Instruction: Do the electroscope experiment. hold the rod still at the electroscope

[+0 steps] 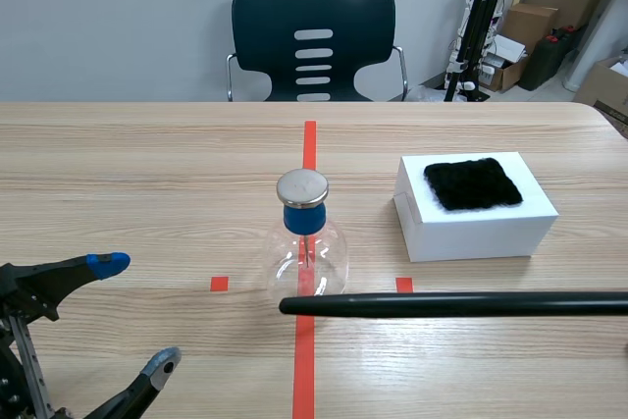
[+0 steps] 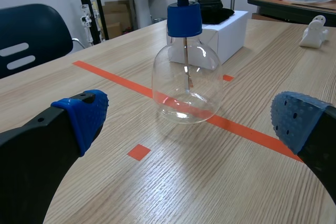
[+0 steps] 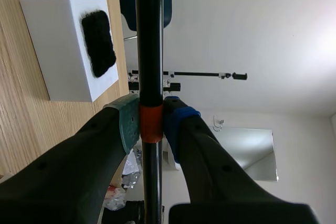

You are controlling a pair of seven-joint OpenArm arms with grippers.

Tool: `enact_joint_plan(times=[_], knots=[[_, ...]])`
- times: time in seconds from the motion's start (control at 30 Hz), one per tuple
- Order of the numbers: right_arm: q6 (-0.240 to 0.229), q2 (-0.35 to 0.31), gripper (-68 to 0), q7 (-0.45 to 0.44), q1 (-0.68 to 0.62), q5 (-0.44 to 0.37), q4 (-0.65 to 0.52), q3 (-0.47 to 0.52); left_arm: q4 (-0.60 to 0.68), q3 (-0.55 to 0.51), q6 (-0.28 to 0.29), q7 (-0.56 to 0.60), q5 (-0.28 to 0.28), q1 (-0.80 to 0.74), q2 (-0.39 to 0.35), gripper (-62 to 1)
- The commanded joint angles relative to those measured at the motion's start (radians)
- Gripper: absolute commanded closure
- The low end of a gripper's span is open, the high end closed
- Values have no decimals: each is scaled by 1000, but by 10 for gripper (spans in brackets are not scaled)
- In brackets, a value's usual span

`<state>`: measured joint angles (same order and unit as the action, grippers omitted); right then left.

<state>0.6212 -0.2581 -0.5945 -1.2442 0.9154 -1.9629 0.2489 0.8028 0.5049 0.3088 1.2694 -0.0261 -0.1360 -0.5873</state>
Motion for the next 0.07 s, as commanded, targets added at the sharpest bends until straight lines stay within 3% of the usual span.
enact_joint_plan(times=[0.0,0.03], knots=[[11,-8,-4,0,6,-10,-16,12,13,0,1,18,6,-2,-3,-623],[11,-8,-4,0,6,-10,-16,12,13,0,1,18,6,-2,-3,-623]])
